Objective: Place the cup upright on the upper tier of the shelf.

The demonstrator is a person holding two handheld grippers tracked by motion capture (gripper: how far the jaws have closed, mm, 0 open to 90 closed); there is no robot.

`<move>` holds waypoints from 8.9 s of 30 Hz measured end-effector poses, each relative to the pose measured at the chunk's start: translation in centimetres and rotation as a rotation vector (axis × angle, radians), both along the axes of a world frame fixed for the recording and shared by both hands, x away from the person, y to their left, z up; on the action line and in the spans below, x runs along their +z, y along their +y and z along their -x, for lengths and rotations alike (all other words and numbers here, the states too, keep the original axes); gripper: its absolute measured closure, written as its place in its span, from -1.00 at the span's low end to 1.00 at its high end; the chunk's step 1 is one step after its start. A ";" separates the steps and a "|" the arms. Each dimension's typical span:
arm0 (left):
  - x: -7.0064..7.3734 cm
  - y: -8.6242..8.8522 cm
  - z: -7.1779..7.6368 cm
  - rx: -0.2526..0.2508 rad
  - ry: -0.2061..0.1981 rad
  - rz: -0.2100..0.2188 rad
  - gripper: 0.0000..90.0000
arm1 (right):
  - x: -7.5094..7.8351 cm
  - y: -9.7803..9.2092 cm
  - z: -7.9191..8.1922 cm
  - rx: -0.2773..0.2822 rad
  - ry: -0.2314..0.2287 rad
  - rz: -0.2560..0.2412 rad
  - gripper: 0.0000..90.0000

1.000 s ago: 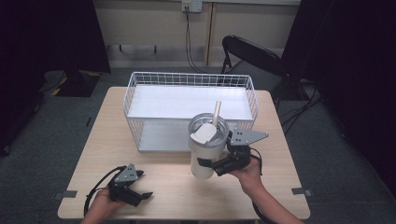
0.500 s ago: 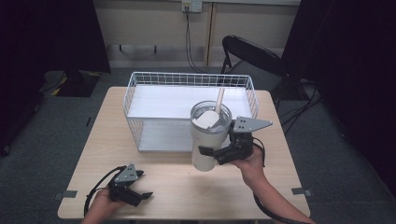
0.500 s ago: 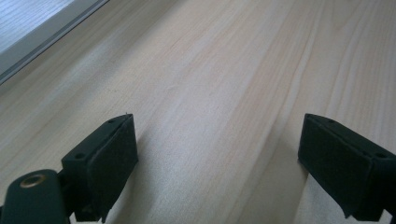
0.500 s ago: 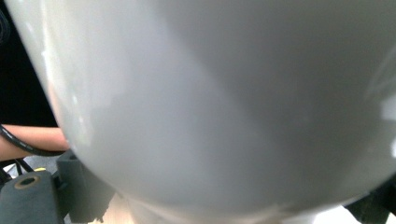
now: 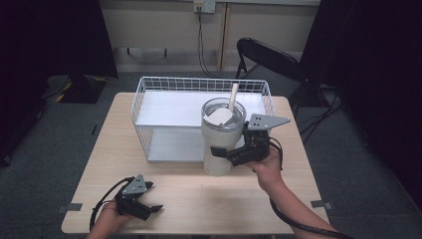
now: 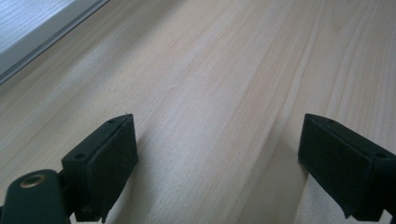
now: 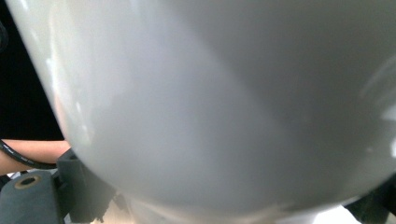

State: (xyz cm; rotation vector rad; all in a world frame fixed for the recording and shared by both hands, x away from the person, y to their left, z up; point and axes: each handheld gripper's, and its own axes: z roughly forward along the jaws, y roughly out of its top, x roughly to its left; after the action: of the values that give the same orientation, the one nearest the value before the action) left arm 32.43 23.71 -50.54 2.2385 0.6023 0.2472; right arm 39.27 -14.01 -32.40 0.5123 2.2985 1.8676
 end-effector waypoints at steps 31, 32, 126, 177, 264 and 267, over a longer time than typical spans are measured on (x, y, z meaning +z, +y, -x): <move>0.0 0.0 0.0 0.001 0.001 0.000 -0.74 | 6.0 0.8 -1.8 -0.047 0.027 0.000 -0.80; 0.0 0.0 0.0 0.002 0.001 0.002 -0.74 | 6.0 0.8 -1.8 -0.047 0.027 0.000 -0.80; 0.1 0.0 0.0 -0.001 0.002 -0.003 -0.74 | 6.5 3.8 -10.8 -0.309 -0.098 0.050 -0.81; 0.0 0.0 0.0 0.000 0.000 -0.002 -0.74 | 5.5 2.6 -9.1 -0.348 -0.060 0.102 -0.76; 0.0 0.0 0.0 0.002 0.001 -0.005 -0.74 | -3.9 -3.5 1.6 -0.047 0.020 0.176 -0.74; 0.0 0.0 0.0 0.005 0.002 -0.001 -0.74 | -4.3 -3.7 1.8 -0.046 0.018 0.193 -0.74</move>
State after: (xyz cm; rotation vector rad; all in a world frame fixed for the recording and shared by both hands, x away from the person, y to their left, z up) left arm 32.44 23.74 -50.51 2.2392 0.6093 0.2476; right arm 37.45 -17.75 -36.73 0.5512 2.4232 1.6057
